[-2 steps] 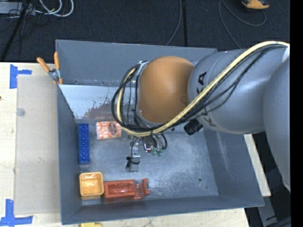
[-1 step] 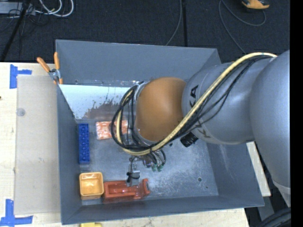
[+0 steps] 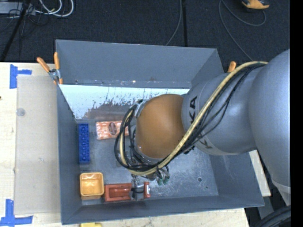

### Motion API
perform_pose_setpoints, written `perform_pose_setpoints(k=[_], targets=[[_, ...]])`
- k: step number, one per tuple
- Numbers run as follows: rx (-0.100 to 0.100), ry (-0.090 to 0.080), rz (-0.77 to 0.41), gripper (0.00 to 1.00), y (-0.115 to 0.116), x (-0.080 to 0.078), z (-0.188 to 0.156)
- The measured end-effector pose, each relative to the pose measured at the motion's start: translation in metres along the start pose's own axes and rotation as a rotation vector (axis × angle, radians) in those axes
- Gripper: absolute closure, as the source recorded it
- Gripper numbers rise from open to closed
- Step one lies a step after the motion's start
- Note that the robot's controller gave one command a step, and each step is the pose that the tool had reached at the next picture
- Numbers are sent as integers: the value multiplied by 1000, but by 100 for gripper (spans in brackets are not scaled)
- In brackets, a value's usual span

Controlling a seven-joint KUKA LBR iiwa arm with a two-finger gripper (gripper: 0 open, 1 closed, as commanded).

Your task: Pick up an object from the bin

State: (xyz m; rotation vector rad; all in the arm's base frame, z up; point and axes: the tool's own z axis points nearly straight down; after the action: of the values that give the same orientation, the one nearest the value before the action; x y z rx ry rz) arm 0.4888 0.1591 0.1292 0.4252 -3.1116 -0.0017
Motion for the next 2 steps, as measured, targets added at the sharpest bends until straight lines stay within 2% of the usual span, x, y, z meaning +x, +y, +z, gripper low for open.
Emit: perform_pose_setpoints(k=[1,2], targets=[[0,-1,-107,0,0,11,0],[3,-22,-150,0,1,8,54]])
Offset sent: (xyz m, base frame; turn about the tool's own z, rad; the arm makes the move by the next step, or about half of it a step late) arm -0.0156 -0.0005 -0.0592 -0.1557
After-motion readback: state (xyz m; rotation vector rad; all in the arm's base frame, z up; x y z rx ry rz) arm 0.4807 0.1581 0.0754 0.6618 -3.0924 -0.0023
